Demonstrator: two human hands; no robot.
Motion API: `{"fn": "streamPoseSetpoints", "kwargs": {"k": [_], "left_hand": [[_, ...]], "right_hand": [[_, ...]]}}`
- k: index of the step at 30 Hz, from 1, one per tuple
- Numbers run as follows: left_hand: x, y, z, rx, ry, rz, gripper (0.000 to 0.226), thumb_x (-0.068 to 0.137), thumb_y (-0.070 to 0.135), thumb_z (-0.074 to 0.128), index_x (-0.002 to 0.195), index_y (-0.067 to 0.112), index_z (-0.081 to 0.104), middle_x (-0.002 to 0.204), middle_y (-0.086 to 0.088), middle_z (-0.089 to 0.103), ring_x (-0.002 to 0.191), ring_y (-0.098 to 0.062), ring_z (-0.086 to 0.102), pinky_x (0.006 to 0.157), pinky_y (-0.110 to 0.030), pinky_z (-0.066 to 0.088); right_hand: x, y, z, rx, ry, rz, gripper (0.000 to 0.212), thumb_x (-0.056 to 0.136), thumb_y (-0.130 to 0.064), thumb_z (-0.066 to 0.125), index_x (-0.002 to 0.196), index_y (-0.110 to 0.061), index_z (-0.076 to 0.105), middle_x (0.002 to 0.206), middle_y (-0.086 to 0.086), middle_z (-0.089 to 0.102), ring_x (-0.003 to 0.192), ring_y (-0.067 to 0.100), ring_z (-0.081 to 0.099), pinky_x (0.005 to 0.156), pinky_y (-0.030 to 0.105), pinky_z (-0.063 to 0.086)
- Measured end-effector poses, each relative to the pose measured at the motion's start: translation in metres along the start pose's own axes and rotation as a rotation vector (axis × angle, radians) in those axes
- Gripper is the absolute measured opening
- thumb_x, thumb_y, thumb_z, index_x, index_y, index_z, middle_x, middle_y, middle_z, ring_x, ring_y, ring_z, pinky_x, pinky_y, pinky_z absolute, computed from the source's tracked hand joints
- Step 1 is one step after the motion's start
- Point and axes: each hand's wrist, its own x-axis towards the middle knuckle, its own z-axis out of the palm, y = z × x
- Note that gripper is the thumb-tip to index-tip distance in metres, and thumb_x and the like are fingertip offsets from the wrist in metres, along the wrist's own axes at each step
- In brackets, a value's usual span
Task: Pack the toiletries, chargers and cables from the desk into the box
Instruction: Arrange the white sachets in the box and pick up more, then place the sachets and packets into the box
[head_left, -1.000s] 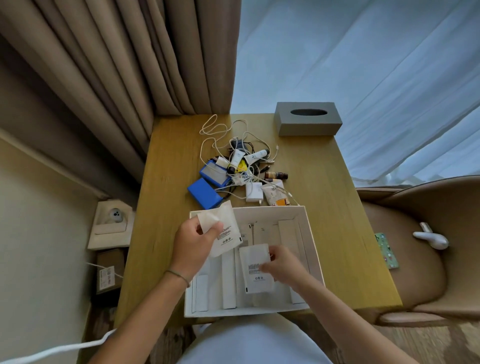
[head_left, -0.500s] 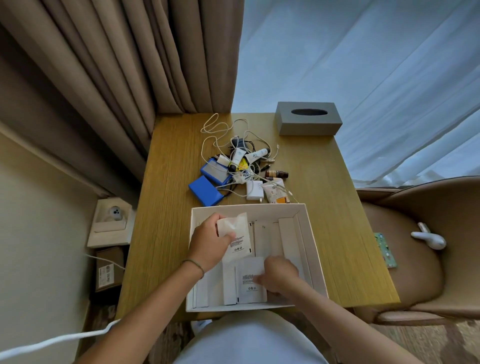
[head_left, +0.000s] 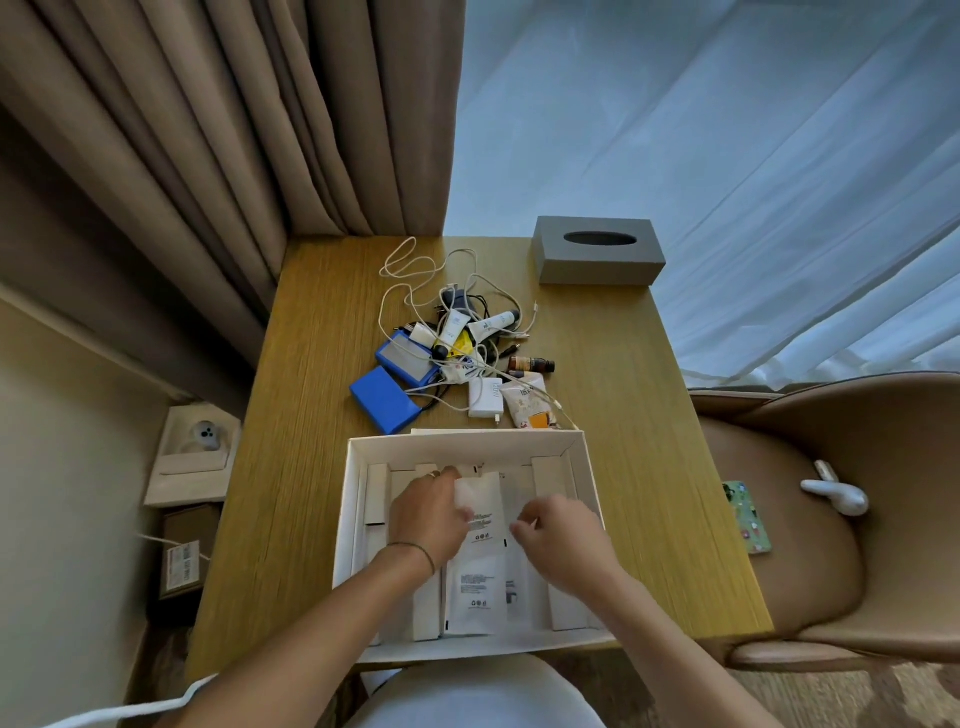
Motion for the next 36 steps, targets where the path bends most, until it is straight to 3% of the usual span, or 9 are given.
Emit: {"fn": "streamPoseSetpoints", "kwargs": {"k": [6, 12, 16, 22, 29, 33, 36], "left_hand": [[0.0, 0.003, -0.002, 0.251, -0.001, 0.07, 0.049, 0.088, 0.052, 0.064, 0.13, 0.031, 0.049, 0.126, 0.003, 0.062, 0.114, -0.019, 0.058, 0.09, -0.033, 0.052], [-0.013, 0.007, -0.032, 0.089, 0.069, 0.319, 0.036, 0.096, 0.044, 0.055, 0.131, 0.037, 0.054, 0.121, 0.012, 0.064, 0.108, -0.009, 0.06, 0.091, -0.022, 0.049], [-0.007, 0.016, -0.069, 0.08, 0.052, 0.533, 0.025, 0.093, 0.035, 0.057, 0.117, 0.037, 0.064, 0.109, 0.016, 0.067, 0.098, -0.005, 0.061, 0.084, -0.013, 0.041], [0.02, 0.022, -0.109, -0.04, 0.163, 0.459, 0.018, 0.093, 0.02, 0.059, 0.106, 0.026, 0.07, 0.097, 0.011, 0.068, 0.088, -0.006, 0.06, 0.073, -0.024, 0.052], [0.051, 0.011, -0.129, -0.097, 0.16, 0.268, 0.018, 0.095, 0.016, 0.059, 0.105, 0.023, 0.072, 0.096, 0.011, 0.067, 0.092, -0.005, 0.059, 0.076, -0.028, 0.053], [0.061, 0.007, -0.13, -0.105, 0.129, 0.223, 0.017, 0.095, 0.016, 0.059, 0.104, 0.023, 0.072, 0.093, 0.01, 0.067, 0.089, -0.005, 0.059, 0.075, -0.029, 0.052], [0.068, 0.007, -0.128, -0.105, 0.094, 0.2, 0.018, 0.097, 0.017, 0.058, 0.106, 0.023, 0.072, 0.095, 0.01, 0.067, 0.09, -0.004, 0.06, 0.078, -0.029, 0.054]], "right_hand": [[0.013, -0.016, -0.049, 0.172, 0.082, -0.053, 0.02, 0.095, -0.033, 0.06, 0.093, -0.022, 0.076, 0.072, -0.005, 0.072, 0.067, 0.013, 0.068, 0.067, 0.036, 0.058], [0.075, -0.034, -0.088, 0.209, 0.122, -0.183, 0.016, 0.096, -0.025, 0.06, 0.095, -0.022, 0.076, 0.073, -0.014, 0.067, 0.059, 0.002, 0.059, 0.053, 0.02, 0.046], [0.133, -0.051, -0.09, 0.077, -0.034, -0.258, 0.02, 0.093, -0.018, 0.059, 0.096, -0.018, 0.078, 0.087, -0.007, 0.073, 0.076, 0.016, 0.07, 0.072, 0.035, 0.061], [0.189, -0.069, -0.06, -0.305, -0.325, -0.357, 0.022, 0.089, -0.013, 0.061, 0.107, -0.013, 0.074, 0.107, 0.008, 0.074, 0.096, 0.026, 0.069, 0.086, 0.04, 0.059], [0.212, -0.077, -0.023, -0.597, -0.534, -0.389, 0.043, 0.088, -0.019, 0.072, 0.128, -0.008, 0.062, 0.118, 0.012, 0.067, 0.107, 0.03, 0.062, 0.085, 0.036, 0.052], [0.216, -0.073, -0.012, -0.678, -0.512, -0.396, 0.018, 0.086, -0.011, 0.064, 0.104, -0.006, 0.064, 0.082, 0.005, 0.059, 0.07, 0.022, 0.056, 0.064, 0.034, 0.051], [0.214, -0.07, -0.01, -0.724, -0.551, -0.408, 0.021, 0.088, -0.009, 0.057, 0.106, -0.002, 0.067, 0.071, 0.004, 0.05, 0.066, 0.023, 0.052, 0.062, 0.034, 0.045]]}}
